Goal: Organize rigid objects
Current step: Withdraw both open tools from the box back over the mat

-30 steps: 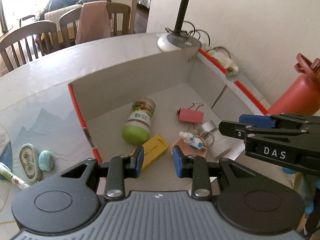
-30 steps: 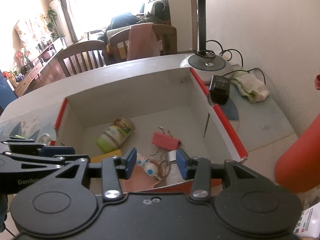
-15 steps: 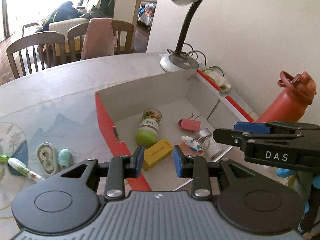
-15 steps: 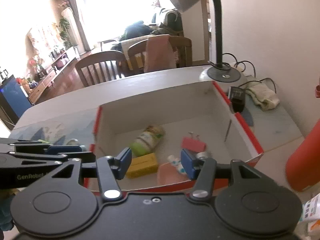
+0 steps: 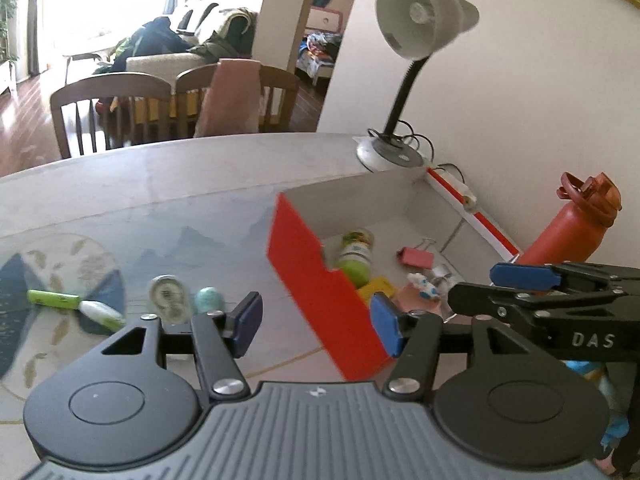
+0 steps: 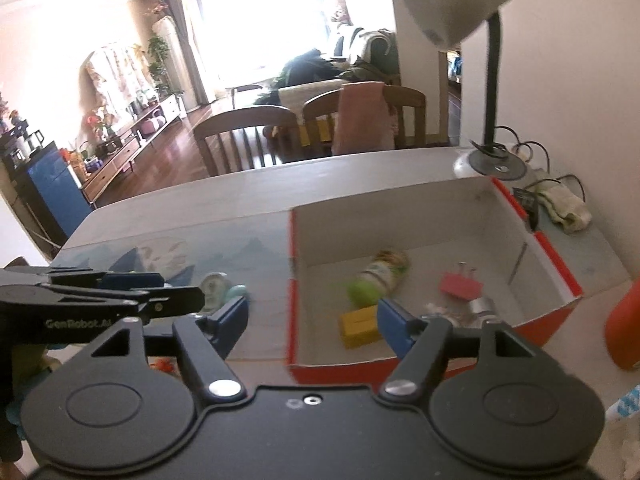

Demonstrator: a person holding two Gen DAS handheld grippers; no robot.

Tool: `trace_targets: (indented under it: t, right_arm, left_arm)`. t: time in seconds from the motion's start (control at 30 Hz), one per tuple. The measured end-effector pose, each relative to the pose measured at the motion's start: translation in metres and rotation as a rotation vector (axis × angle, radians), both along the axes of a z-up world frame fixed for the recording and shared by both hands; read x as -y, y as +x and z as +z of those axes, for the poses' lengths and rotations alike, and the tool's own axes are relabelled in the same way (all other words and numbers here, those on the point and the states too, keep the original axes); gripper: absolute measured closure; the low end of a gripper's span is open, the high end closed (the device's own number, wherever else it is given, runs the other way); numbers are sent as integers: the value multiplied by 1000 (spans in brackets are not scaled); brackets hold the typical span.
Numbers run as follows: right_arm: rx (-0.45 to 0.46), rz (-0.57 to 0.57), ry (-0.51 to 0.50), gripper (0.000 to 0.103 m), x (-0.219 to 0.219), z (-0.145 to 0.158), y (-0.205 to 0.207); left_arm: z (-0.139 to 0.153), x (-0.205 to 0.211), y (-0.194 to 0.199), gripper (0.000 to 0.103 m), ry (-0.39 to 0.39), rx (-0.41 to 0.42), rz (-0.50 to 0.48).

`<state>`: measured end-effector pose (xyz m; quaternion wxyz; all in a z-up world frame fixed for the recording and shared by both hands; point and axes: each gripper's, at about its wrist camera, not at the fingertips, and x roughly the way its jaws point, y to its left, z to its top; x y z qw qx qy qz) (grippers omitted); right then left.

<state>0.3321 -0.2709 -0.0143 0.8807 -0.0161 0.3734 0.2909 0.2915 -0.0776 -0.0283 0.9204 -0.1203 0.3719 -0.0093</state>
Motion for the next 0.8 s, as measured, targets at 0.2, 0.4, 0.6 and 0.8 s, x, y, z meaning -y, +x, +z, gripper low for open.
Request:
trace_targets:
  t: [0.2, 0.4, 0.6, 0.8]
  right_arm:
    - [14, 22, -13, 21, -32, 3, -21]
    - [24, 41, -19, 15, -60, 0, -38]
    - [24, 62, -37, 12, -87, -9, -52]
    - [-1, 79, -55, 12, -108, -23, -60]
  left_arm:
    - [4, -33, -22, 36, -5, 16, 22]
    - [3, -62, -37, 33, 9, 13, 26]
    - [-3, -95, -51, 23, 15, 2, 41]
    - [-13, -124, -59, 20, 16, -10, 60]
